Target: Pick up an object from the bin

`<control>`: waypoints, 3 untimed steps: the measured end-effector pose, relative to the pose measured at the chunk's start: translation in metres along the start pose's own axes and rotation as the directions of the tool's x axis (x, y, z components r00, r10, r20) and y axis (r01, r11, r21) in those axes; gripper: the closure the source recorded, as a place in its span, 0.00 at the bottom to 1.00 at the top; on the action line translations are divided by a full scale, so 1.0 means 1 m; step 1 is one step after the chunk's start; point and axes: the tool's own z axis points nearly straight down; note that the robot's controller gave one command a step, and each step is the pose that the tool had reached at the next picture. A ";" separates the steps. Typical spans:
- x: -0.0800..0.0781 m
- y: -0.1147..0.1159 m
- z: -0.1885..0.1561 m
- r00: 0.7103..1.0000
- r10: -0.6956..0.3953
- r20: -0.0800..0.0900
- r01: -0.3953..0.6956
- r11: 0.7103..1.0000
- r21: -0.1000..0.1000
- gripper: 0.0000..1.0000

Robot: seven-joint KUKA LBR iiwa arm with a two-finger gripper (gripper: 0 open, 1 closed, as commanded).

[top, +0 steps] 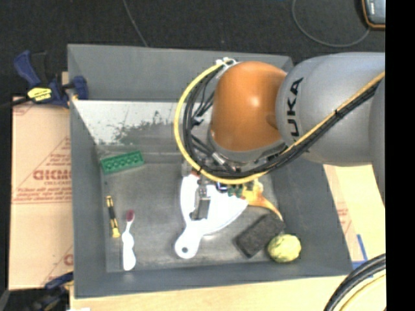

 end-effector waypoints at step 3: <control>0.030 -0.015 0.051 0.888 -0.459 0.007 0.459 0.888 0.002 0.00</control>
Offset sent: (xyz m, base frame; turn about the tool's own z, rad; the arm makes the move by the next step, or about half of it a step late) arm -0.0317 -0.0070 -0.0376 -0.5985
